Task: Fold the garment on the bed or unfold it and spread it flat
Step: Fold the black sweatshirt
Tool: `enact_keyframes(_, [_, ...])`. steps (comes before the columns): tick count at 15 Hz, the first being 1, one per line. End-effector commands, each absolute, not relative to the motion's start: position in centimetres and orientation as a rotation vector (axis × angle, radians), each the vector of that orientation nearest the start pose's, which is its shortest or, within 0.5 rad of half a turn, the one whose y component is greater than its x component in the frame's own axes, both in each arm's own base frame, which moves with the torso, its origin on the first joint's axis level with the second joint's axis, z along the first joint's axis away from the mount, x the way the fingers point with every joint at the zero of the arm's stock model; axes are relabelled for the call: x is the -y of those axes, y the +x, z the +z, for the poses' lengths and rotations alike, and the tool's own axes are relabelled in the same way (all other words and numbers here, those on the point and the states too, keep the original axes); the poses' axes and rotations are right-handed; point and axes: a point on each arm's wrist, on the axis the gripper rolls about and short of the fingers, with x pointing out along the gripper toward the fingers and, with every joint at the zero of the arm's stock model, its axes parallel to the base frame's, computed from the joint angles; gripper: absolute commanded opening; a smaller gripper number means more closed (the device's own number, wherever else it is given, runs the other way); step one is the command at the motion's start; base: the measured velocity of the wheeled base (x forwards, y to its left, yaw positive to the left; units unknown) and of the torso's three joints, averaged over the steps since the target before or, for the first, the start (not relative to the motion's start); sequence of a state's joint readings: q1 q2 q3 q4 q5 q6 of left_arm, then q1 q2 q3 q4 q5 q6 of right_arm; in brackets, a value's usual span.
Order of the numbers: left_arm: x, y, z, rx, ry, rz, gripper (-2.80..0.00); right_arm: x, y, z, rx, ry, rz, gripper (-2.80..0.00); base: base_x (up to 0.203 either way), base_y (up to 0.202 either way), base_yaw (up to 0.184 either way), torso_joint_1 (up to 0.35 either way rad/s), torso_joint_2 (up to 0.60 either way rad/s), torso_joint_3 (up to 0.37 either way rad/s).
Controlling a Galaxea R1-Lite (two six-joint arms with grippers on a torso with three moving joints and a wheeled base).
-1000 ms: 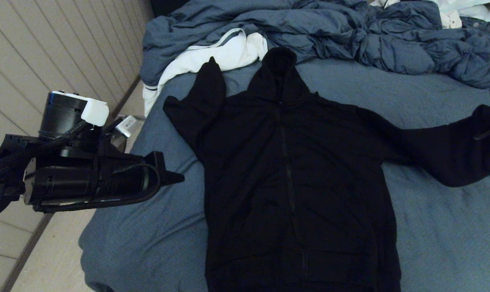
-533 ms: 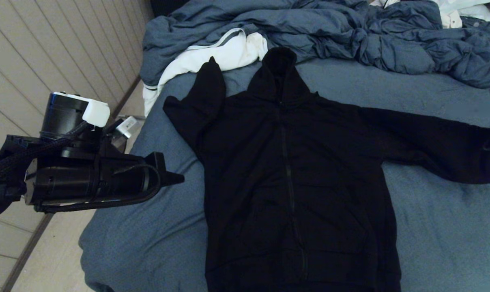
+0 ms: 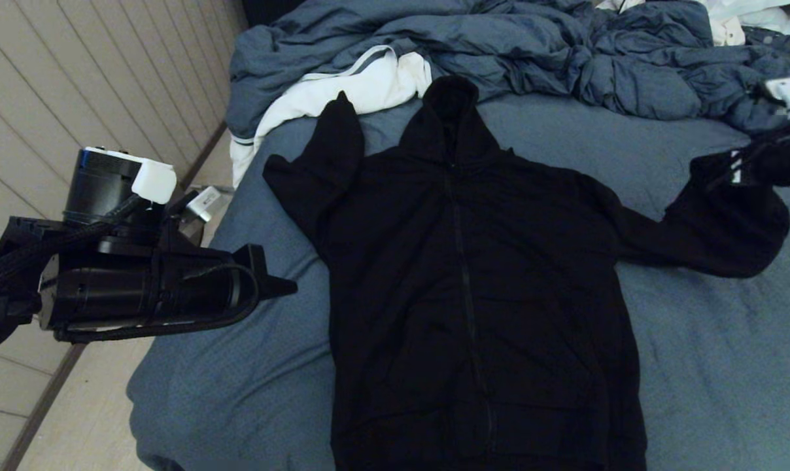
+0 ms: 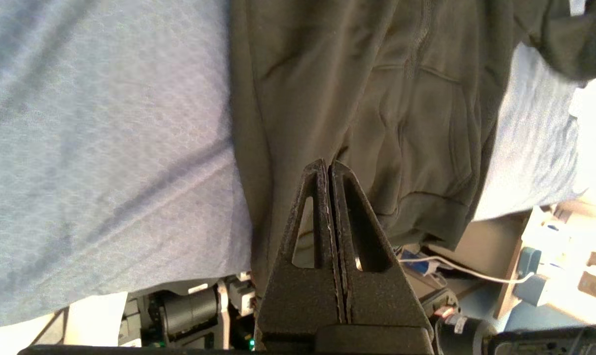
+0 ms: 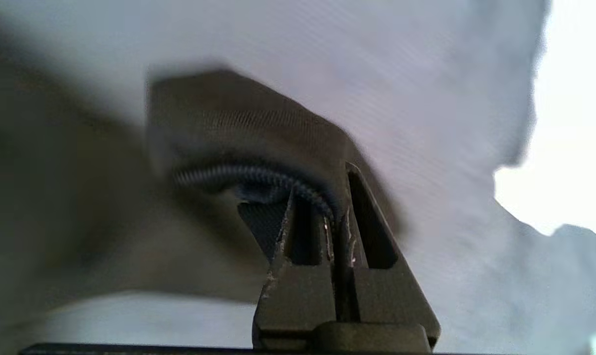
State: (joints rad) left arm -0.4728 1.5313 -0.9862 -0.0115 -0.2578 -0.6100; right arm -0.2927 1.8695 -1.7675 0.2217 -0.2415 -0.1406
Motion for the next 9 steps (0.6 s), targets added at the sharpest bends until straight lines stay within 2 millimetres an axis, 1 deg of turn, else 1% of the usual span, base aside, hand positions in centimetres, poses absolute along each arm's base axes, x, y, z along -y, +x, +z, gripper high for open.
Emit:
enact_keyframes(1, [12.4, 23.0, 22.5, -0.729, -0.516, -0.528, -2.8, 6.4, 34.2, 34.2, -0.289, -0.13, -0.394, -2.8, 0.0, 0.0, 0.0, 0.0, 0.0, 0.0])
enact_keyframes(2, [12.3, 22.8, 22.7, -0.722, -0.517, -0.531, -2.8, 3.9, 34.3, 35.2, -0.27, -0.113, -0.327, -2.8, 0.0, 0.0, 0.0, 0.0, 0.0, 0.0])
enact_keyframes(3, [12.2, 22.5, 23.0, -0.711, -0.519, -0.535, -2.8, 1.3, 34.4, 35.5, -0.266, -0.099, -0.257, -2.8, 0.0, 0.0, 0.0, 0.0, 0.0, 0.0])
enact_keyframes(5, [12.0, 22.1, 23.3, -0.699, -0.521, -0.54, -2.8, -3.8, 34.1, 35.7, -0.265, -0.073, -0.114, -2.8, 0.0, 0.0, 0.0, 0.0, 0.0, 0.0])
enact_keyframes(7, [11.9, 22.1, 23.3, -0.701, -0.521, -0.54, -2.8, -8.3, 33.0, 35.9, -0.26, -0.04, 0.012, -2.8, 0.0, 0.0, 0.0, 0.0, 0.0, 0.0])
enact_keyframes(8, [11.9, 22.1, 23.3, -0.702, -0.52, -0.54, -2.8, -9.6, 32.4, 36.1, -0.256, -0.018, 0.051, -2.8, 0.0, 0.0, 0.0, 0.0, 0.0, 0.0])
enact_keyframes(9, [11.9, 22.1, 23.3, -0.702, -0.52, -0.54, -2.8, -9.7, 31.9, 36.5, -0.245, 0.001, 0.057, -2.8, 0.0, 0.0, 0.0, 0.0, 0.0, 0.0])
